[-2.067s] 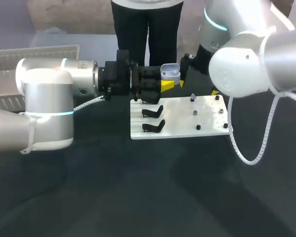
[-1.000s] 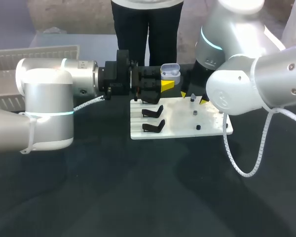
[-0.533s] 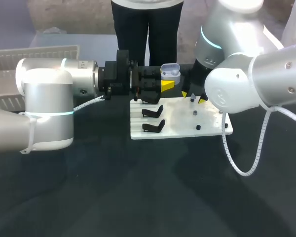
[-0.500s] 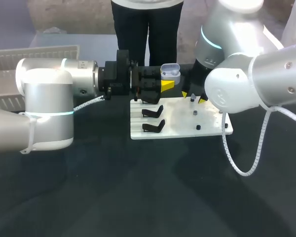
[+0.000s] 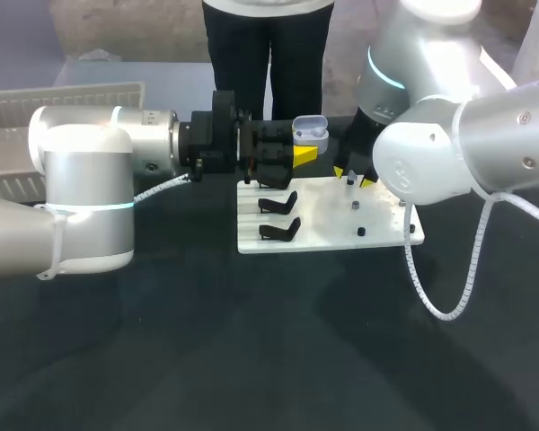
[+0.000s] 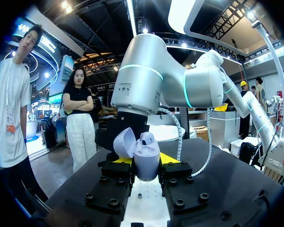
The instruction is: Pick up each earbud case from the left stands, insert the matching earbuds, close the lid, and place the case in the box.
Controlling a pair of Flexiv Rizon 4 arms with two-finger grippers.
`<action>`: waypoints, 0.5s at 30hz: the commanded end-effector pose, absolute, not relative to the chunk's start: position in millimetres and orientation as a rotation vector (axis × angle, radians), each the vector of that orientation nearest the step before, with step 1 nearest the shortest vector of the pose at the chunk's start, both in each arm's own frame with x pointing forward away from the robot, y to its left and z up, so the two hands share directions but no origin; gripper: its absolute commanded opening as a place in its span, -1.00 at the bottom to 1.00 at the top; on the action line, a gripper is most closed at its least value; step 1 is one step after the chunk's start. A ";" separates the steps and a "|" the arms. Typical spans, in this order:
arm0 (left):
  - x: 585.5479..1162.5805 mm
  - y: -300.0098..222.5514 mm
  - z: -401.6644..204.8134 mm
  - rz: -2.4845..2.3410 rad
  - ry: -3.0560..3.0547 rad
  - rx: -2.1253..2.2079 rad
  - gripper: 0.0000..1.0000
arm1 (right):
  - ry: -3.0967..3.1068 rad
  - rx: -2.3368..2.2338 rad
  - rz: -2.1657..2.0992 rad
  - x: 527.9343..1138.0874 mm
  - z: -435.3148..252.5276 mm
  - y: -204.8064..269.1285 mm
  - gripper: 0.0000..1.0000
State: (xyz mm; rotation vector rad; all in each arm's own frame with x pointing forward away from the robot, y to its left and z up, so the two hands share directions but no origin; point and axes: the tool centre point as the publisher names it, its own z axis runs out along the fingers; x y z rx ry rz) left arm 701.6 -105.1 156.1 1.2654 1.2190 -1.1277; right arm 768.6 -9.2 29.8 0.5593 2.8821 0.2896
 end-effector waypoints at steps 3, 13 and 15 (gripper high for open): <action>700.3 -105.4 155.1 -1.122 1.215 1.260 -1.00 | 2.885 0.563 0.295 769.1 29.4 -9.1 -0.23; 700.3 -105.4 155.1 -1.122 1.215 1.260 -1.00 | 2.887 0.559 0.297 768.4 28.0 -7.4 -0.39; 700.3 -105.4 155.1 -1.122 1.215 1.260 -1.00 | 2.888 0.558 0.297 768.6 27.9 -7.0 -0.44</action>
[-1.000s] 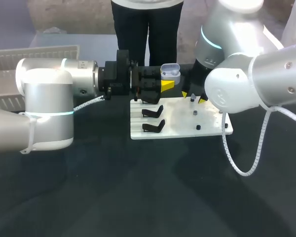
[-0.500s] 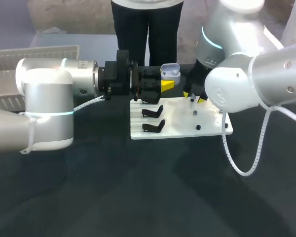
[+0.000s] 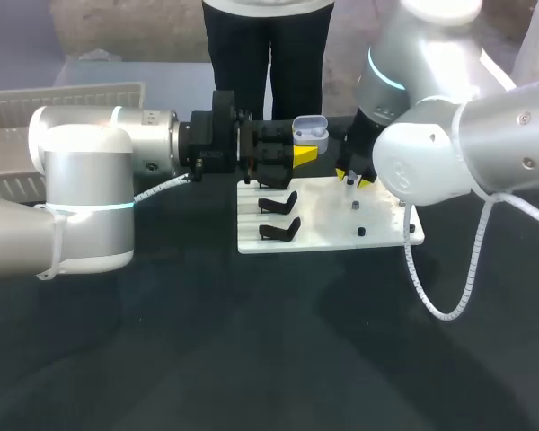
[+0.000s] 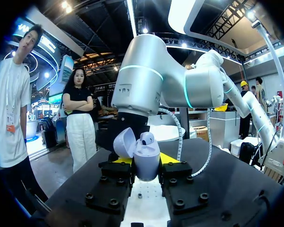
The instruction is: Pick up each earbud case from the left stands, insert the matching earbuds, close the lid, and place the case in the box.
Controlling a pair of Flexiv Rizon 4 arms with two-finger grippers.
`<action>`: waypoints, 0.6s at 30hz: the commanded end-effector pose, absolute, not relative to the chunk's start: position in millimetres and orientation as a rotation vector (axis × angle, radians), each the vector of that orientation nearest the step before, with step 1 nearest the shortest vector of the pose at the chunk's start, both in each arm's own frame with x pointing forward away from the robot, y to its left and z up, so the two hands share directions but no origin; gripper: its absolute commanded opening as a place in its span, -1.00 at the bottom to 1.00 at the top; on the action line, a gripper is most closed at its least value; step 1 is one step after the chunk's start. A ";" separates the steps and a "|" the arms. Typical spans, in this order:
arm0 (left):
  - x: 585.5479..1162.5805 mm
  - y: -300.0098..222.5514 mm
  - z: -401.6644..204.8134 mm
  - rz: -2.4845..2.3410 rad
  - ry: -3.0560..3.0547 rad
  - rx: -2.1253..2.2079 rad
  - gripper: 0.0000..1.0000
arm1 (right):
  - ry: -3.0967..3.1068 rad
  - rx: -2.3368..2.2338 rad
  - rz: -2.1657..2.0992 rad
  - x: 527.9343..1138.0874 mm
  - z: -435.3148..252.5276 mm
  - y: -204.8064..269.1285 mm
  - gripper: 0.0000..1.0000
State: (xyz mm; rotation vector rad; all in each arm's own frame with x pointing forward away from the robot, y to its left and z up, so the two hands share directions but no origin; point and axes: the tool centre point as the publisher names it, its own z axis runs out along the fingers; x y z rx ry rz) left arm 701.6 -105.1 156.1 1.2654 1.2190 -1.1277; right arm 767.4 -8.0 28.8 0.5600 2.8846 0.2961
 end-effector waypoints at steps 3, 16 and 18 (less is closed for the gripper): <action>700.3 -105.4 155.1 -1.122 1.215 1.260 -1.00 | 2.890 0.557 0.297 768.7 27.8 -6.4 -0.59; 700.3 -105.4 155.1 -1.122 1.215 1.260 -1.00 | 2.895 0.557 0.291 767.0 32.2 -7.6 -1.00; 700.3 -105.4 155.1 -1.122 1.215 1.260 -1.00 | 2.892 0.556 0.295 765.0 36.5 -8.6 -1.00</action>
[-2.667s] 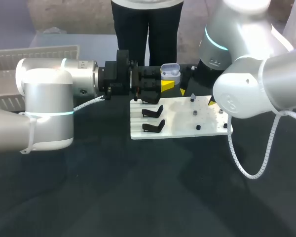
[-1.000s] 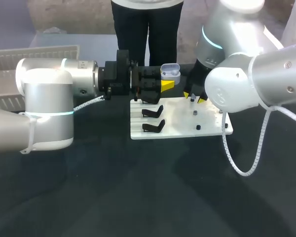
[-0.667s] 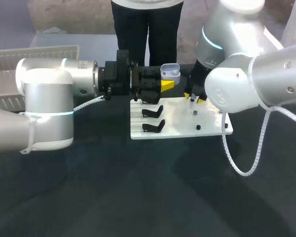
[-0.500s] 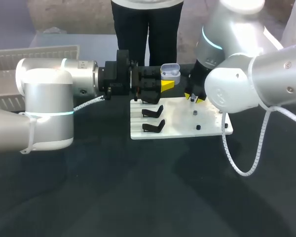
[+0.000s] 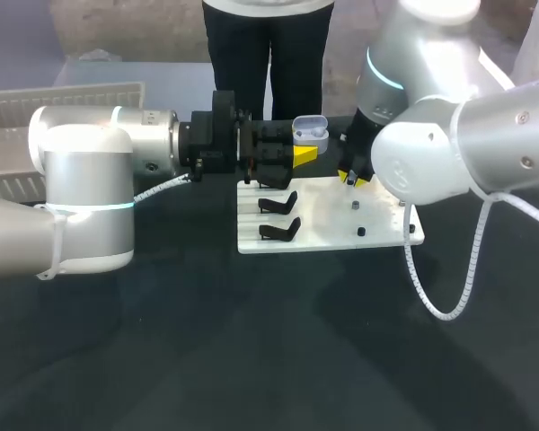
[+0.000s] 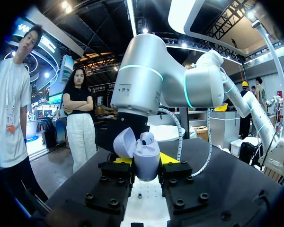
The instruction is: Pick up each earbud case from the left stands, insert the matching earbuds, close the lid, and place the case in the box.
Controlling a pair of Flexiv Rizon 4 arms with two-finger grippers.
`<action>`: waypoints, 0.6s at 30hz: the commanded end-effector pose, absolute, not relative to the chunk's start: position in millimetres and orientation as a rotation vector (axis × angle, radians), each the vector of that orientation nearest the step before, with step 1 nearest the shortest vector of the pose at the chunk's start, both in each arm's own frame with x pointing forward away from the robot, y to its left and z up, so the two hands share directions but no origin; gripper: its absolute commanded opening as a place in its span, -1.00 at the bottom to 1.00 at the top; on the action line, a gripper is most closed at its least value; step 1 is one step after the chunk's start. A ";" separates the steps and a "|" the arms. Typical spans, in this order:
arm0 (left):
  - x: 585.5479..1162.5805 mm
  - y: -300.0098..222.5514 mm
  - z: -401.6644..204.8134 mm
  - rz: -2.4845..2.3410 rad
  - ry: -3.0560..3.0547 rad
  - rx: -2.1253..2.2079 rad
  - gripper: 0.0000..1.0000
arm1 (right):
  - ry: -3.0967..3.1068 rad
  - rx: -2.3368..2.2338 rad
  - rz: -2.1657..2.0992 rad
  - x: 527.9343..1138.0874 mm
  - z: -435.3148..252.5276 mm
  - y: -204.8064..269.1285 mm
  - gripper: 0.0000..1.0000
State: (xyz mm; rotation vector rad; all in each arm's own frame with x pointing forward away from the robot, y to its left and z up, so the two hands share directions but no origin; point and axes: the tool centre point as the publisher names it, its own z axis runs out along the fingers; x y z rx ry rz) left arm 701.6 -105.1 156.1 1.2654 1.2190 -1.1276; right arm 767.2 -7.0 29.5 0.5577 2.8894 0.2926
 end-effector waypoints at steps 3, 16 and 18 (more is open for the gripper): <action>700.3 -105.4 155.1 -1.122 1.215 1.260 -1.00 | 2.879 0.560 0.308 761.0 45.3 -11.1 -1.00; 700.3 -105.4 155.1 -1.122 1.215 1.260 -1.00 | 2.942 0.557 0.378 741.6 83.1 -28.0 -1.00; 700.3 -105.4 155.1 -1.122 1.215 1.260 -1.00 | 2.967 0.531 0.408 736.8 88.7 -30.4 -1.00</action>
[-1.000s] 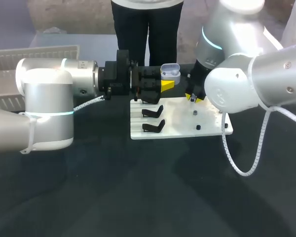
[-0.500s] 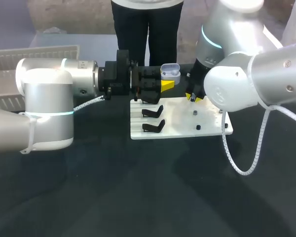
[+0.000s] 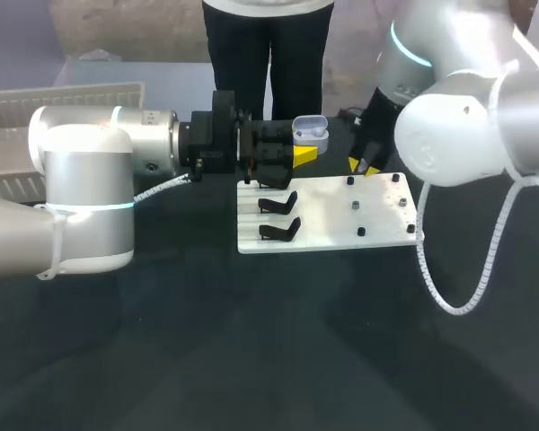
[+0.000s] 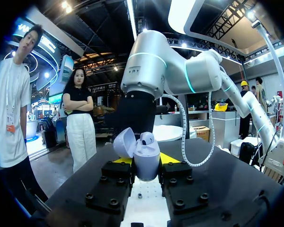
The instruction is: Pick up each earbud case from the left stands, insert the matching earbuds, close the lid, and place the case in the box.
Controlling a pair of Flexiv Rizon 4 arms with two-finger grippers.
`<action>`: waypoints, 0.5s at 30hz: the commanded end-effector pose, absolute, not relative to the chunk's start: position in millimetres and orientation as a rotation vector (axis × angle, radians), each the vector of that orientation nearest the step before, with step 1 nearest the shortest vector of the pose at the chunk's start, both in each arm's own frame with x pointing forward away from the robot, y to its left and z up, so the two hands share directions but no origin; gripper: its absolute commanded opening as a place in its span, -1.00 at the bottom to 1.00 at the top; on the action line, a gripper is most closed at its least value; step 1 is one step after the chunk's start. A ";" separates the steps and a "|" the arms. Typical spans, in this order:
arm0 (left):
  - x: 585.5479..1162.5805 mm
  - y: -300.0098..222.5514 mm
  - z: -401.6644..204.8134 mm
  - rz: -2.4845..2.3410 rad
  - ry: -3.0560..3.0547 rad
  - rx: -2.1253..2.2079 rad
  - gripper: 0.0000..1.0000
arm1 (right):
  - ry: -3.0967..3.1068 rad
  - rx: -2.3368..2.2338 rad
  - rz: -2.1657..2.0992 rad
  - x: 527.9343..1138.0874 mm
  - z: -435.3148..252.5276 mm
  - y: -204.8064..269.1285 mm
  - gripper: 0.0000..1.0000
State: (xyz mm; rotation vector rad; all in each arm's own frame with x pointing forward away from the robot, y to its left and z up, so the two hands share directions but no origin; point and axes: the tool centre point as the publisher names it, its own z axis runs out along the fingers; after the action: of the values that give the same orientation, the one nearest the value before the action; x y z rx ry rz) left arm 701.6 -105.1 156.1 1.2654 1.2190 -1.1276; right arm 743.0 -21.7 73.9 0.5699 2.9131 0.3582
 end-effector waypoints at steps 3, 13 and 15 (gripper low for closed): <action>700.3 -105.4 155.1 -1.122 1.215 1.260 -1.00 | 2.990 0.487 0.413 729.9 95.5 -34.6 -1.00; 700.3 -105.4 155.1 -1.122 1.215 1.260 -1.00 | 3.068 0.205 0.360 688.6 135.1 -41.9 -1.00; 700.3 -105.4 155.1 -1.122 1.215 1.260 -1.00 | 3.072 0.128 0.346 679.4 146.1 -41.2 -1.00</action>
State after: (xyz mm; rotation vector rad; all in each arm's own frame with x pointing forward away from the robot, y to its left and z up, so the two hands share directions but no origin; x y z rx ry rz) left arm 701.6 -105.1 156.1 1.2655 1.2190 -1.1276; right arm 693.6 -37.7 127.5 0.1609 3.0717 0.3573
